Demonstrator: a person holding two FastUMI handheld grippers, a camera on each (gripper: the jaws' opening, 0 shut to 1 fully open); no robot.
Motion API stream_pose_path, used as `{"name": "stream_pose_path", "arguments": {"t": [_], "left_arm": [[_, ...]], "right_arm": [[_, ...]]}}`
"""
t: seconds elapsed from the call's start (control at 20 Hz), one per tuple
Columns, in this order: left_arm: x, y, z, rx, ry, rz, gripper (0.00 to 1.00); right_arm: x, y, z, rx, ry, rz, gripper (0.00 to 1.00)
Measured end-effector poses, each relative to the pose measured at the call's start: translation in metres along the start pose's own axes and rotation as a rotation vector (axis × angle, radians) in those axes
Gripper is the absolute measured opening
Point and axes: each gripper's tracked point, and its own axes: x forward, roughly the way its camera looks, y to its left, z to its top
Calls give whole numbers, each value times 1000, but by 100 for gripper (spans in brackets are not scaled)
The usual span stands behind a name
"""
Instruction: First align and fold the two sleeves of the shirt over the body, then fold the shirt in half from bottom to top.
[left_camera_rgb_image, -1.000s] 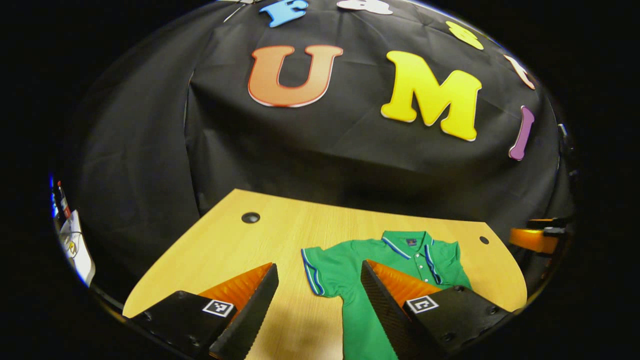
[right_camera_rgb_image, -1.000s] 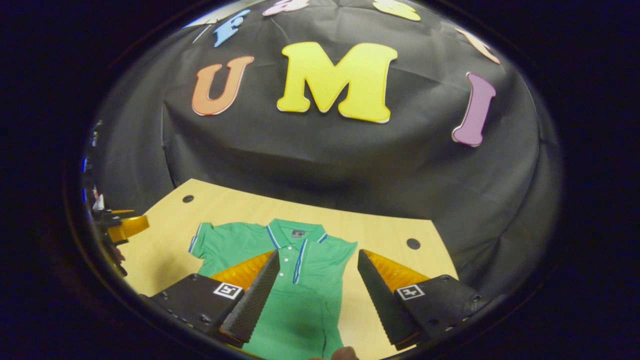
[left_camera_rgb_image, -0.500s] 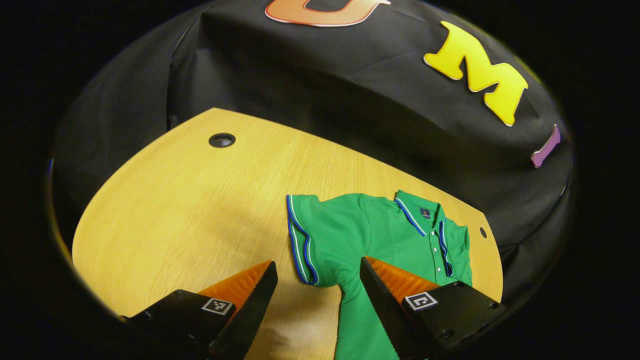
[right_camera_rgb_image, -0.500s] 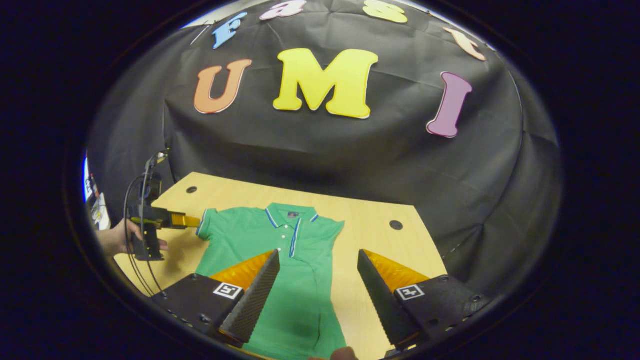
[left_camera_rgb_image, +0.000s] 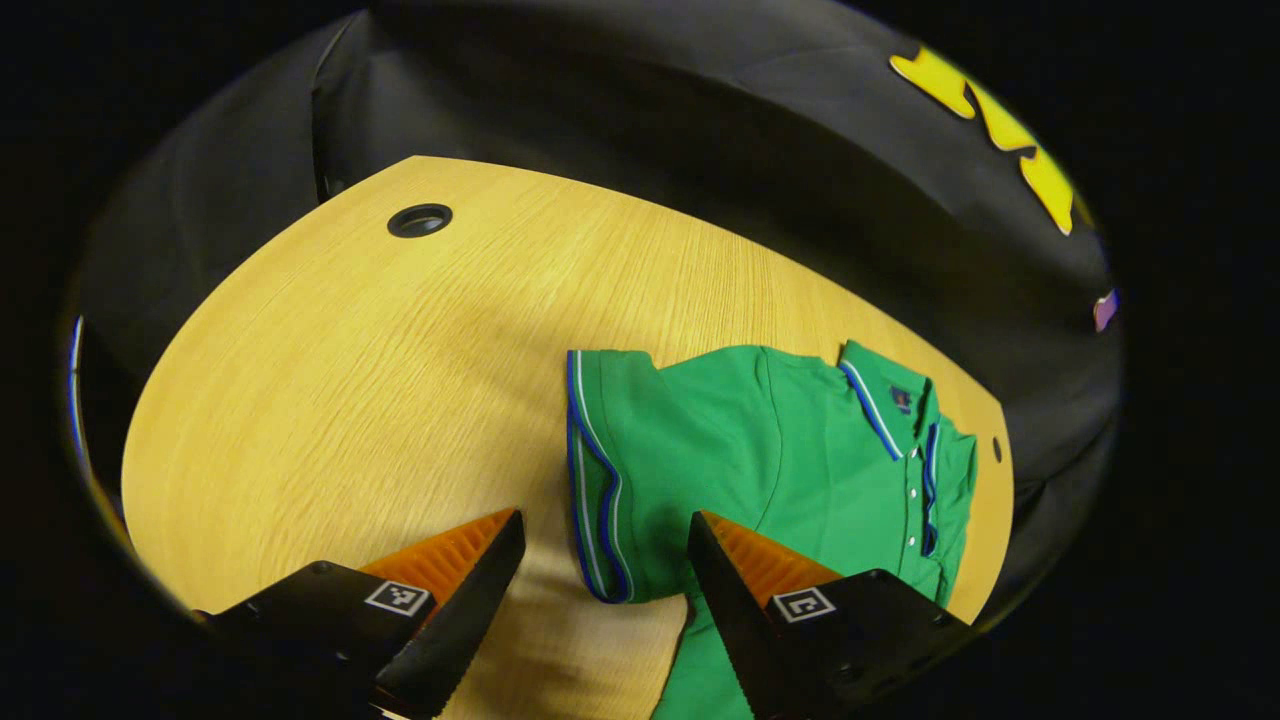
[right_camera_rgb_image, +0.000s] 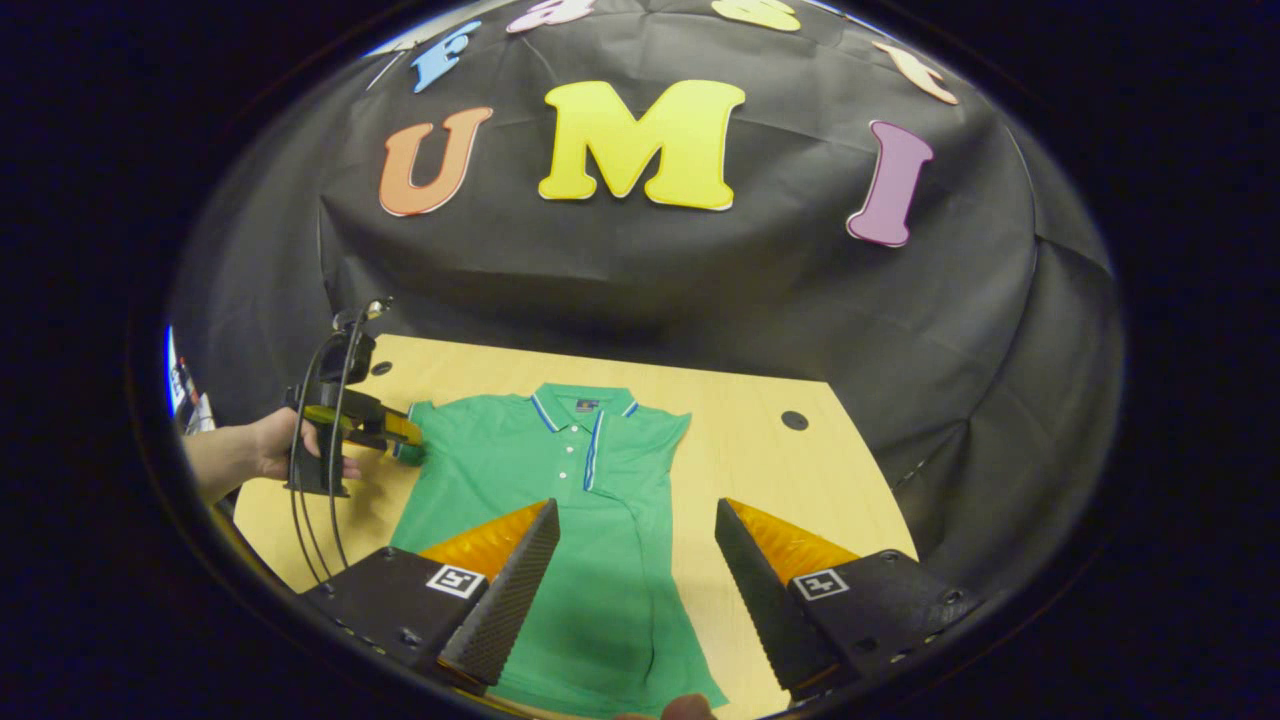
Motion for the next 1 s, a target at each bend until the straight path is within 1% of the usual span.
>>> {"name": "stream_pose_path", "arguments": {"t": [0.1, 0.15, 0.2, 0.25, 0.3, 0.35, 0.4, 0.45, 0.5, 0.55, 0.65, 0.75, 0.85, 0.9, 1.0], "left_arm": [[2, 2, -4, 56, 43, 57, 100], [3, 4, -6, 84, 61, 78, 94], [3, 6, -6, 105, 76, 96, 90], [2, 4, -5, 116, 81, 94, 81], [4, 0, -5, 122, 84, 88, 77], [6, -3, -5, 126, 85, 84, 42], [5, -5, -5, 130, 88, 79, 52], [5, -8, -4, 131, 87, 70, 41], [5, -10, -4, 126, 84, 62, 35], [5, -13, -4, 119, 82, 53, 21], [1, -18, -2, 100, 66, 31, 11], [-8, -20, 10, 100, 16, 26, 10], [-22, -27, 21, 123, -35, 23, 8], [-28, -34, 25, 141, -52, 17, 9], [-37, -47, 33, 186, -79, 5, 8]], "right_arm": [[2, -1, -4, 7, 14, -2, 96], [2, -2, -4, 16, 14, -3, 96], [2, -4, -4, 29, 12, -4, 96], [3, -6, -7, 42, 14, -4, 96], [4, -9, -8, 51, 17, -8, 96], [1, -13, -10, 58, 19, -12, 96], [0, -17, -11, 64, 20, -14, 95], [0, -18, -12, 69, 20, -13, 95], [-1, -20, -12, 69, 18, -12, 96], [-1, -22, -13, 68, 14, -15, 96], [-3, -24, -11, 68, 4, -16, 96], [-8, -26, -8, 63, -11, -16, 95], [-11, -27, -6, 58, -23, -18, 97], [-12, -29, -6, 63, -25, -17, 95], [-14, -30, -8, 76, -31, -13, 96]]}}
